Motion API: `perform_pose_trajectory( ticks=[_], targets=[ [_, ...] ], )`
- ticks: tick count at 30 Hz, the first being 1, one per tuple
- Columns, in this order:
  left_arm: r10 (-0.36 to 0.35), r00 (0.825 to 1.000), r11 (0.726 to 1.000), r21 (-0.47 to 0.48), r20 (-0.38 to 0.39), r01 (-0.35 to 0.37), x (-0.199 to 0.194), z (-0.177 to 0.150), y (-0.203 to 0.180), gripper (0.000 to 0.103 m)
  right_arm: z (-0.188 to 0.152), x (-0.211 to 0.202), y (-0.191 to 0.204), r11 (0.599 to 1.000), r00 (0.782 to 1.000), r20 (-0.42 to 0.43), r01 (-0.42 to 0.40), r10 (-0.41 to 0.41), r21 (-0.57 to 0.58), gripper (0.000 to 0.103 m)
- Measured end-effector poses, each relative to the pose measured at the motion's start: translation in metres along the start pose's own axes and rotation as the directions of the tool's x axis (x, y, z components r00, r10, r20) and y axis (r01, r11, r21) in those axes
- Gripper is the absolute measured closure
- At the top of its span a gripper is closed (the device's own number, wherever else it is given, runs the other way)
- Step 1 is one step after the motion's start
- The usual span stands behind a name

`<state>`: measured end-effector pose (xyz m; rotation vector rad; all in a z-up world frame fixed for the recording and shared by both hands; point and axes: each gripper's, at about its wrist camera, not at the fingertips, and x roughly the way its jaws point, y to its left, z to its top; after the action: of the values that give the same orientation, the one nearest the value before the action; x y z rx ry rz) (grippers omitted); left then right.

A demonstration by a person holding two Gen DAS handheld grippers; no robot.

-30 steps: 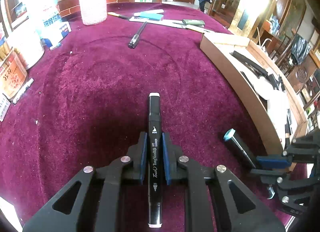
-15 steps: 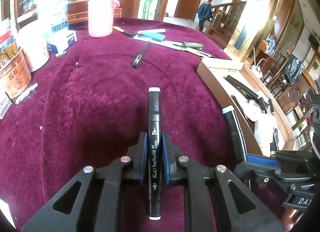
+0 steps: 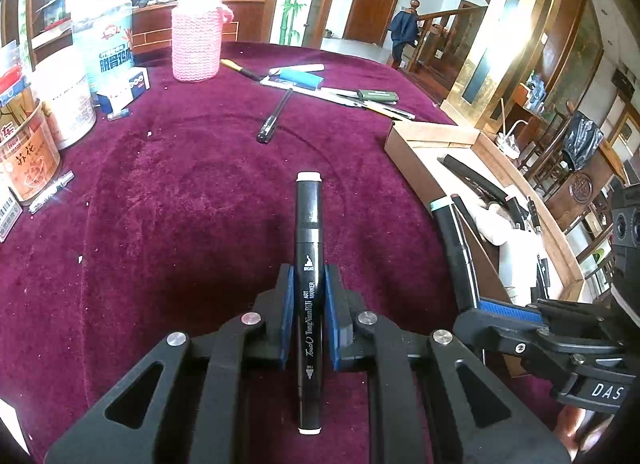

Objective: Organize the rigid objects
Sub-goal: 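Carry both black markers with both tools over the tray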

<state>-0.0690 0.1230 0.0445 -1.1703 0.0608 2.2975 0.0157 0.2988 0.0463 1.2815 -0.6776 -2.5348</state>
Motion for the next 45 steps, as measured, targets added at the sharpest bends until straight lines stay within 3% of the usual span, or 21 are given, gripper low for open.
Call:
perform_pose_trajectory(
  ticks=[14, 27, 36, 38, 42, 45],
  targets=[
    [-0.065, 0.998, 0.998, 0.007, 0.011, 0.065, -0.008, 0.004, -0.020, 0.091, -0.007, -0.037, -0.034, 0.992, 0.993, 0.091, -0.087, 0.079, 0.086, 0.091],
    [-0.212, 0.977, 0.970, 0.128, 0.036, 0.206, -0.039, 0.028, -0.123, 0.091, -0.005, -0.104, -0.087, 0.977, 0.964, 0.253, -0.130, 0.084, 0.171, 0.090],
    [-0.276, 0.961, 0.949, 0.150, -0.030, 0.277, -0.009, 0.035, -0.189, 0.091, 0.008, -0.149, -0.133, 0.971, 0.940, 0.340, -0.041, -0.042, 0.235, 0.090],
    [-0.277, 0.960, 0.950, 0.142, -0.026, 0.278, -0.004, 0.038, -0.196, 0.091, 0.021, -0.155, -0.138, 0.968, 0.930, 0.345, 0.040, -0.127, 0.248, 0.090],
    [-0.270, 0.962, 0.954, 0.125, -0.035, 0.272, 0.011, 0.044, -0.209, 0.091, 0.038, -0.160, -0.144, 0.958, 0.889, 0.383, 0.172, -0.252, 0.231, 0.090],
    [-0.247, 0.968, 0.960, 0.123, -0.052, 0.252, 0.025, 0.046, -0.212, 0.091, 0.039, -0.152, -0.159, 0.961, 0.900, 0.375, 0.138, -0.222, 0.238, 0.090]
  ],
)
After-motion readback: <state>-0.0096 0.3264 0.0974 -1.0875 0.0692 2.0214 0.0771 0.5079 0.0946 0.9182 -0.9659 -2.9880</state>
